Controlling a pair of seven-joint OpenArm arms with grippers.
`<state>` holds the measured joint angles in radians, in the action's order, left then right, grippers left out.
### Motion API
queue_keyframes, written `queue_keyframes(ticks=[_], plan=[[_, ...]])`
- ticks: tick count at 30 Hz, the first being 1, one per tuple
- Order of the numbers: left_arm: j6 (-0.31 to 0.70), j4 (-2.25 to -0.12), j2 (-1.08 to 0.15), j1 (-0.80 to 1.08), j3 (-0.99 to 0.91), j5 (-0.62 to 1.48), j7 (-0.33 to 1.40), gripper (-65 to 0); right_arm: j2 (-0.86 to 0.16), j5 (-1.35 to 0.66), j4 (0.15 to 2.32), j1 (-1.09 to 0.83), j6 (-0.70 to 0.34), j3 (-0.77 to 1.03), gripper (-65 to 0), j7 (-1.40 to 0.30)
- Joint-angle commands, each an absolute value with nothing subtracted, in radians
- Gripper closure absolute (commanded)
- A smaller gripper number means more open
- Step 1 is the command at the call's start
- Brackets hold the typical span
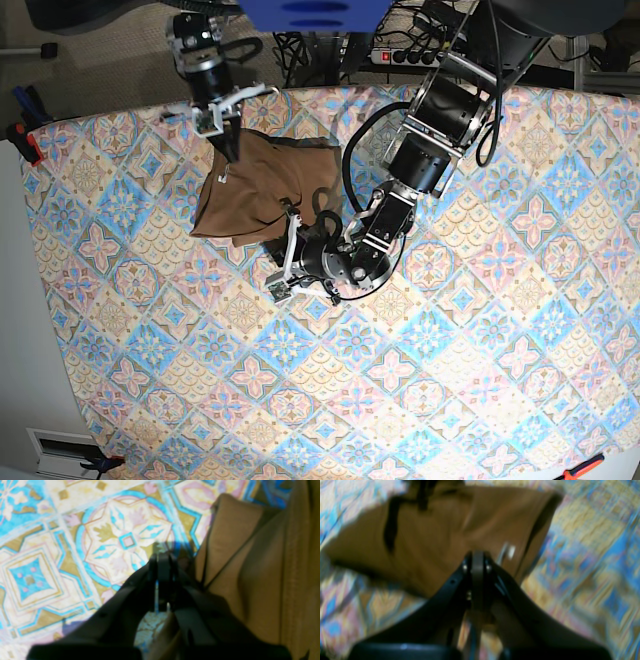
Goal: Layout the t-shirt on the table in an organized manner, then fold the t-shirt properly
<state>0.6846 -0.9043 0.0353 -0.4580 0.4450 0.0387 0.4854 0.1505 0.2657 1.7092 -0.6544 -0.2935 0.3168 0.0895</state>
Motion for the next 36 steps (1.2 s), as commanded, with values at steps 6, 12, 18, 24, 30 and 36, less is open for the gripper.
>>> queue_keyframes(ticks=[6,12,18,24,30,36], plan=[[0.693,-0.914,0.007,-0.470,0.447,0.035,0.506,0.0,0.147,0.133,1.728,-0.707,-0.289,0.418,0.0,0.127],[0.693,-0.914,0.002,-0.467,0.447,0.035,0.506,0.0,0.147,0.125,1.718,-0.742,-0.292,0.377,0.0,0.127],[0.690,-0.914,0.001,-0.466,0.447,0.035,0.506,0.0,0.147,0.128,1.698,-0.757,-0.292,0.208,0.0,0.120],[0.688,-0.914,0.001,-0.466,0.447,0.035,0.506,0.0,0.147,0.128,1.643,-0.759,-0.292,0.154,0.0,0.120],[0.688,-0.915,-0.001,-0.440,0.447,0.035,0.507,0.0,0.147,0.130,1.632,-0.756,-0.292,0.153,0.0,0.120],[0.688,-0.917,-0.033,-0.387,0.446,0.036,0.507,0.0,0.147,0.128,1.629,-0.754,-0.292,0.153,0.0,0.094]])
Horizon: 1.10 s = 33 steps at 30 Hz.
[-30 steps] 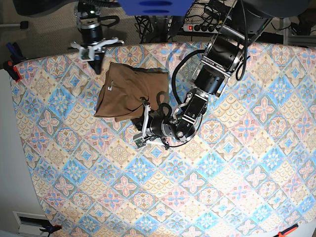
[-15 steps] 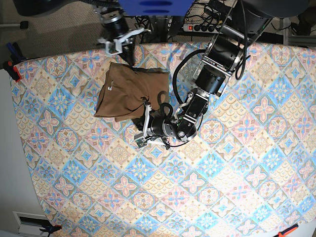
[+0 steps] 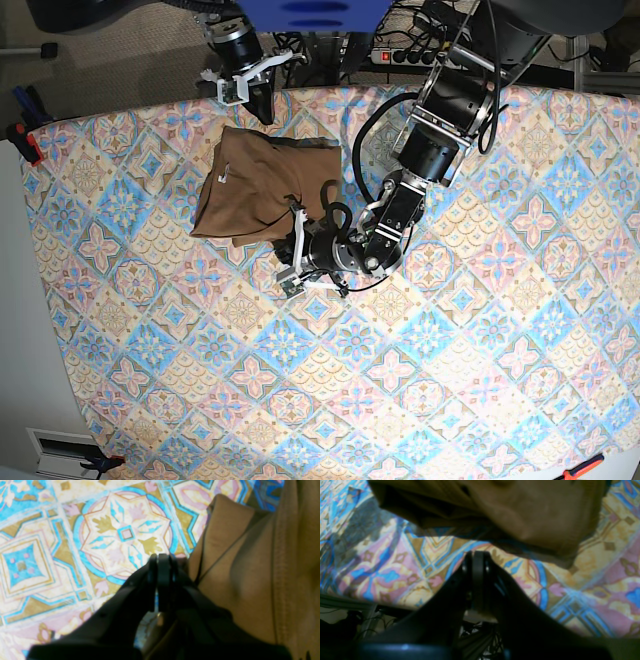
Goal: Layout the t-shirt on the table in an organized manner, then fold the t-shirt properly
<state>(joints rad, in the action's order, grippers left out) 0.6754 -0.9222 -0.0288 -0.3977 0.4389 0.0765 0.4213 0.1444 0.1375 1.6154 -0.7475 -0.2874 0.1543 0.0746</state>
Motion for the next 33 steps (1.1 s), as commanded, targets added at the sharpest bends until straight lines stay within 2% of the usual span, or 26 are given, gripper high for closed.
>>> queue_keyframes(ticks=[1,13,23,29,33], plan=[[0.688,-0.917,-0.035,-0.380,0.446,0.036,0.507,0.0,0.147,0.128,1.630,-0.754,-0.292,0.153,0.0,0.071],[0.688,-0.924,-0.059,-0.314,0.444,0.042,0.507,0.0,0.145,0.127,1.667,-0.596,-0.292,0.157,0.0,-0.122],[0.688,-1.164,-0.090,-0.185,0.446,0.036,0.515,0.0,0.124,0.124,1.687,-0.421,-0.292,0.217,0.0,-0.277],[0.687,-1.176,-0.120,-0.170,0.444,0.042,0.515,0.0,0.122,0.124,1.689,-0.321,-0.294,0.300,0.0,-0.335],[0.687,-1.185,-0.120,-0.156,0.443,0.042,0.515,0.0,0.071,0.124,1.679,-0.265,-0.294,0.311,0.0,-0.352]])
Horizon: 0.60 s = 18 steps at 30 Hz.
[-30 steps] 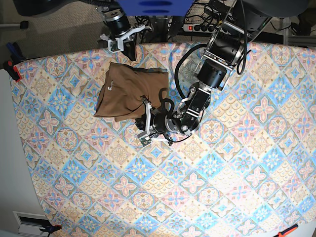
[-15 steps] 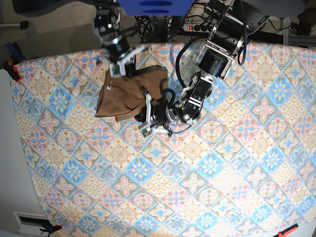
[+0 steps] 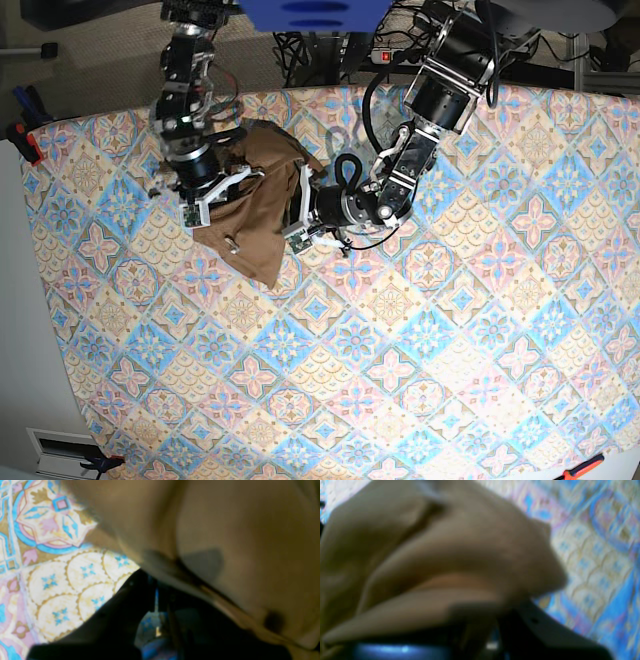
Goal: Layout the t-shirt on the table in an organized manner, then fold the t-shirt properly
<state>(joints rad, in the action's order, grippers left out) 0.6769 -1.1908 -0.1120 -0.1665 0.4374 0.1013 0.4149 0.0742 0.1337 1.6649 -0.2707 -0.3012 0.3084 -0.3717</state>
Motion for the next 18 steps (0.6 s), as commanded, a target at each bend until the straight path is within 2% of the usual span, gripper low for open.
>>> queue_keyframes(ticks=[1,6,12,18], plan=[[0.687,-1.194,-0.120,-0.148,0.443,0.042,0.515,0.0,0.061,0.124,1.679,-0.245,-0.294,0.311,0.0,-0.354],[0.685,-1.250,-0.114,-0.099,0.426,0.042,0.512,0.0,0.053,0.125,1.649,-0.208,-0.294,0.318,0.0,-0.354],[0.685,-1.250,-0.062,-0.107,0.234,0.035,0.515,0.0,0.012,0.125,1.578,-0.153,-0.294,0.326,0.0,-0.354],[0.685,-1.247,-0.067,-0.150,0.173,0.033,0.515,0.0,0.012,0.124,1.573,-0.070,-0.294,0.489,0.0,-0.354]])
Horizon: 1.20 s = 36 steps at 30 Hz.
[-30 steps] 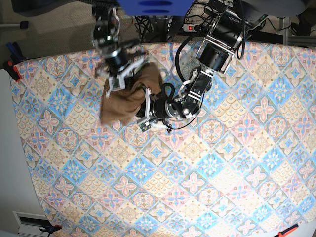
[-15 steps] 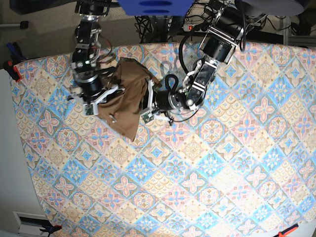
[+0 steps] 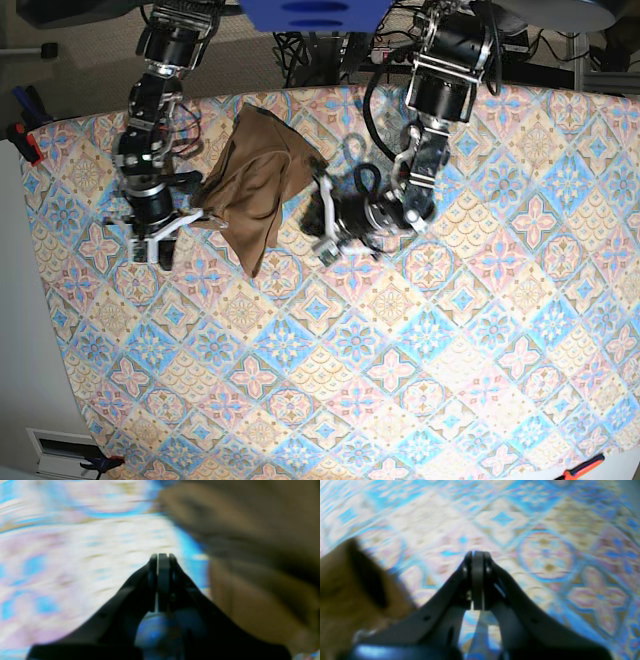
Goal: Layout the t-shirt on the table in an organized manner, then fold the t-shirt properly
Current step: 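Move the held bundle with the left gripper toward the table center and lower it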
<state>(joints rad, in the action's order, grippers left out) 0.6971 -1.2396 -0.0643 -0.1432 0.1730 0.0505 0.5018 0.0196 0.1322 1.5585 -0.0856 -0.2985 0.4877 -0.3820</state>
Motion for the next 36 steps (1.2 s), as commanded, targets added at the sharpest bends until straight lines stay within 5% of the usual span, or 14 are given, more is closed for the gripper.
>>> queue_keyframes(ticks=[1,7,14,20,26,36], plan=[[0.685,-1.250,-0.067,-0.150,0.165,0.033,0.515,0.0,0.012,0.124,1.577,-0.050,-0.294,0.507,0.0,-0.354],[0.685,-1.273,-0.067,-0.166,0.133,0.035,0.513,0.0,0.012,0.124,1.581,-0.039,-0.294,0.549,0.0,-0.352],[0.691,-1.584,-0.030,-0.105,0.157,0.041,0.516,0.0,0.015,0.124,1.583,-0.039,-0.294,0.664,0.0,-0.348],[0.694,-1.787,-0.021,-0.041,0.403,0.035,0.578,0.0,0.016,0.122,1.595,-0.039,-0.291,0.673,0.0,-0.346],[0.687,-1.709,-0.015,-0.021,0.573,0.033,0.602,0.0,0.018,0.122,1.656,-0.033,-0.292,0.751,0.0,-0.346],[0.687,-1.494,-0.015,-0.050,0.578,0.033,0.593,0.0,0.016,0.122,1.661,-0.041,-0.292,0.792,0.0,-0.348]])
